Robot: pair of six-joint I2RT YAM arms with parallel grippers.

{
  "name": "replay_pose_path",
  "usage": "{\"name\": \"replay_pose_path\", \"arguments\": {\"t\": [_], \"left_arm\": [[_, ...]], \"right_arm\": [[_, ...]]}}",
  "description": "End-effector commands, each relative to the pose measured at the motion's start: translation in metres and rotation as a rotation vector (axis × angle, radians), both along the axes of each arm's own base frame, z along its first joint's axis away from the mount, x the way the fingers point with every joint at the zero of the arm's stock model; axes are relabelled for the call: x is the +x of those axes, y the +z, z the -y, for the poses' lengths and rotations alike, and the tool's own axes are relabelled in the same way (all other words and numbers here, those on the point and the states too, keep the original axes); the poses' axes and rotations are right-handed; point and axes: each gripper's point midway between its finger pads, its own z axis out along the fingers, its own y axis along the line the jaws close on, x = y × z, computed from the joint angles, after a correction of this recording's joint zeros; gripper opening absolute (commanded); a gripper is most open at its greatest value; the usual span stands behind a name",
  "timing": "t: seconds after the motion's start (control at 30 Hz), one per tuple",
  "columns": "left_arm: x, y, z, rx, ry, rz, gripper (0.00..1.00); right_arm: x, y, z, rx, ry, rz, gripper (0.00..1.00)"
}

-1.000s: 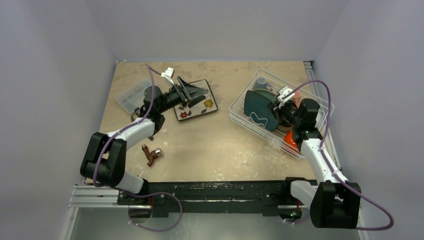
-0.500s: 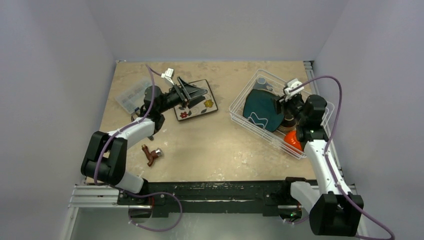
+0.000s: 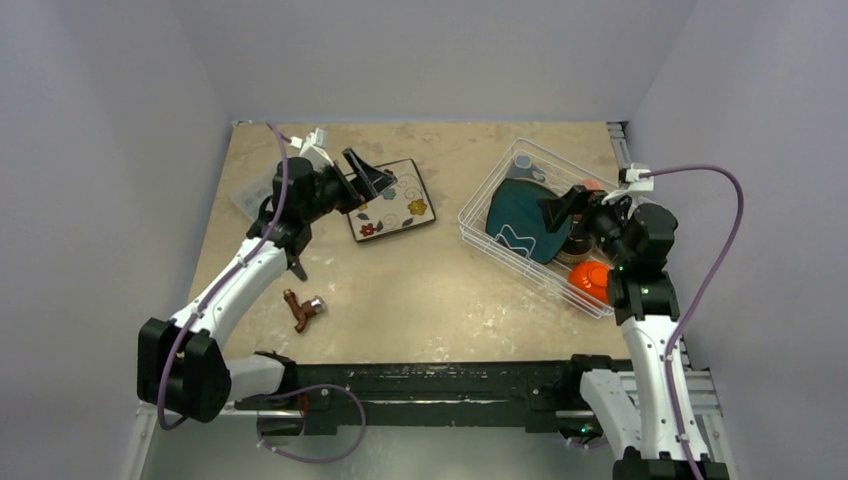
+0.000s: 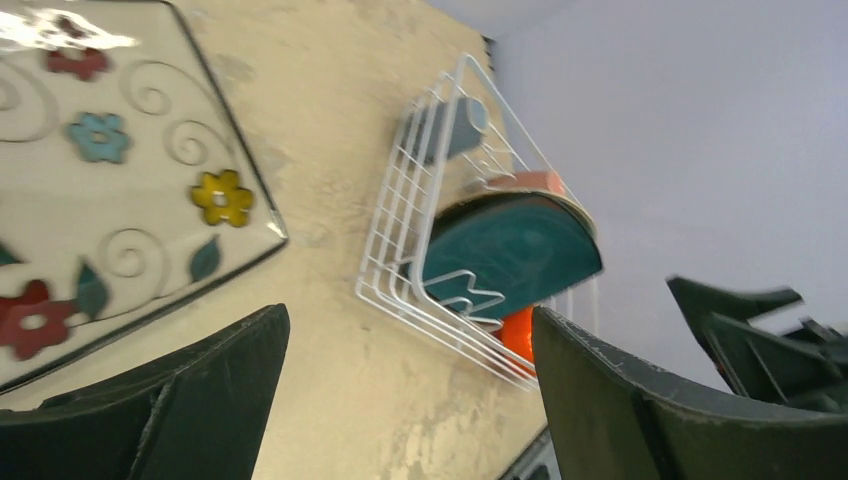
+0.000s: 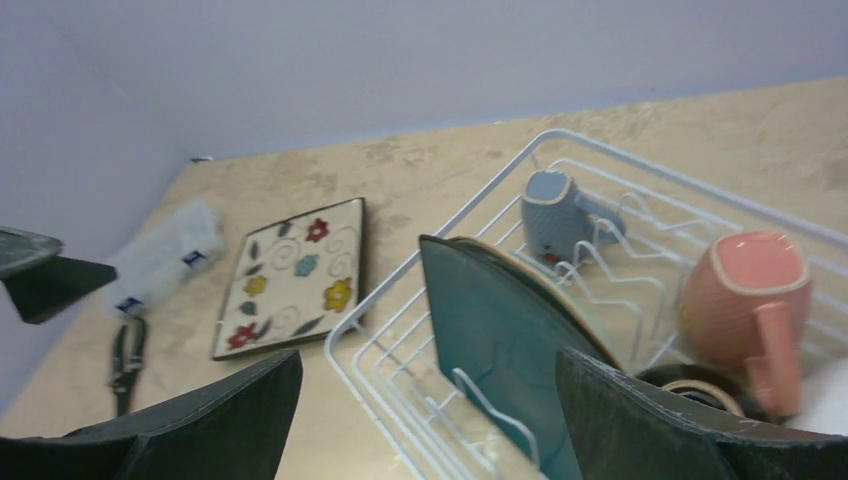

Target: Load the mixed dishes into the dish rack

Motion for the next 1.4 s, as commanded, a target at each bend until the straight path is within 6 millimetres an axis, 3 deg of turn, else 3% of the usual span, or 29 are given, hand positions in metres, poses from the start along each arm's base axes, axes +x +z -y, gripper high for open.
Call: {"name": "replay_pose_path", "arguments": {"t": [0.0,0.07,0.17,0.27,0.43,0.6,0.77,0.97,1.3,1.37], "left_arm": [[0.006,-0.025,-0.058,0.252,0.282,-0.093,0.93],[0.004,-0.041,-0.075,0.301,0.363,-0.172,0.94],[0.0,-0.07,-0.082,0.292,0.413,-0.279,0.93],[-0.002,-0.096,-0.075,0.178,0.416,-0.363,0.8],[0.002,-0.121,-0.071,0.087,0.42,-0.382,0.77],[0.009,-0.152,-0.092,0.079,0.491,-0.465,0.75],[0.029,-0.176,-0.086,-0.03,0.448,-0.495,0.68],[0.046,-0.186,-0.077,-0.075,0.4,-0.431,0.62],[0.054,-0.215,-0.077,-0.051,0.374,-0.453,0.5],[0.056,-0.219,-0.078,-0.053,0.369,-0.446,0.42]], "right_arm": [[-0.019,-0.012,-0.033,0.288,0.084,-0.206,0.99],[-0.024,0.001,-0.033,0.29,0.082,-0.184,0.99],[-0.036,0.031,-0.032,0.292,0.086,-0.069,0.99],[-0.043,0.047,-0.029,0.3,0.066,-0.002,0.99],[-0.046,0.044,-0.027,0.28,0.058,-0.031,0.99],[-0.046,0.048,-0.026,0.289,0.046,-0.02,0.99],[-0.046,0.053,-0.027,0.299,0.049,-0.014,0.99],[-0.048,0.055,-0.025,0.287,0.037,-0.015,0.99],[-0.049,0.062,-0.022,0.287,0.021,-0.005,0.99],[-0.049,0.063,-0.022,0.287,0.021,-0.004,0.99]]}}
